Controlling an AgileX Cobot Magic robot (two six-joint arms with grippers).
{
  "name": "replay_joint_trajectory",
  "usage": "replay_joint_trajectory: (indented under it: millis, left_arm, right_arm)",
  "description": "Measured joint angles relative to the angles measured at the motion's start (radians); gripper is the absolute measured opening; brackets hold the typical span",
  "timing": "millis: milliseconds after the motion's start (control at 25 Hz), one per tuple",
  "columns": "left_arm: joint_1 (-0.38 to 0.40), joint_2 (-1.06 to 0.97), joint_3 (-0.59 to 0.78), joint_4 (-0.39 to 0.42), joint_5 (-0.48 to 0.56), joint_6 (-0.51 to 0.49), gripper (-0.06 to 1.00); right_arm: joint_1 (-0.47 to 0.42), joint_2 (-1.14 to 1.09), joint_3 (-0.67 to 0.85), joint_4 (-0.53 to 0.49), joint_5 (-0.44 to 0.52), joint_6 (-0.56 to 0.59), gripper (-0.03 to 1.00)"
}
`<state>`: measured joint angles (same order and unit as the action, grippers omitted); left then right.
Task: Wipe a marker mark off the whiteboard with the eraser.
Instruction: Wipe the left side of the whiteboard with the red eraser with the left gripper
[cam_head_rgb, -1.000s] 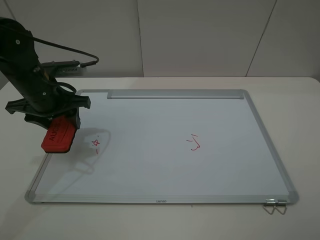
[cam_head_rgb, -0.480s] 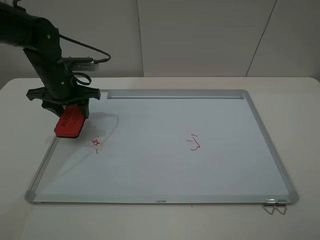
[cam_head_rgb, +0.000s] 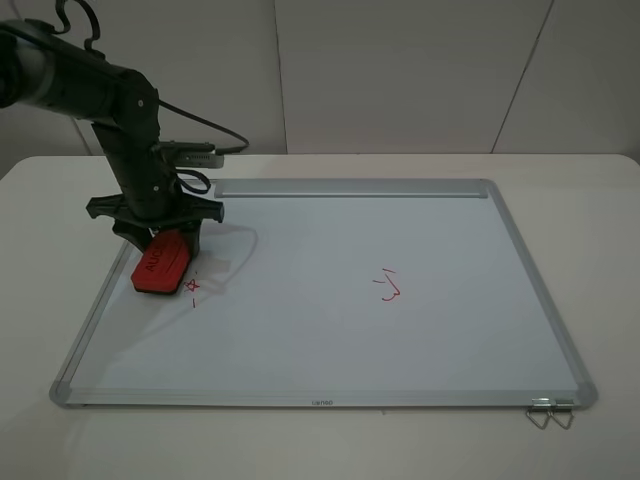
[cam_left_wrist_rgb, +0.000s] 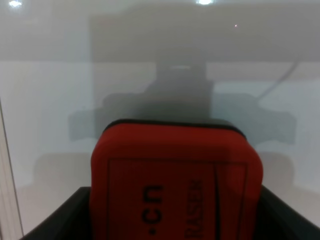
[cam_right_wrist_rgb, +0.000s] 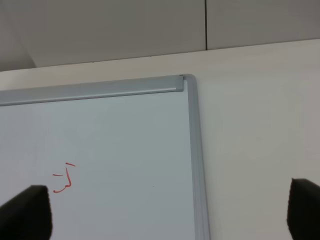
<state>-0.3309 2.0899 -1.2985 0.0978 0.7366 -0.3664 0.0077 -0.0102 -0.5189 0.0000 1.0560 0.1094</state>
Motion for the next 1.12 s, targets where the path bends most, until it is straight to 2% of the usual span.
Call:
replay_joint_trajectory:
  millis: [640,1120]
  left_arm:
    - [-0.025,0.015,0.031,-0.009,-0.102,-0.009,0.59]
    - [-0.025,0.014,0.036,-0.012,-0.112,-0.009,0.59]
  right_arm:
    - [0.000,0.000,0.000,0.000,0.000,0.000,0.83]
    - [0.000,0.000,0.000,0.000,0.000,0.000,0.83]
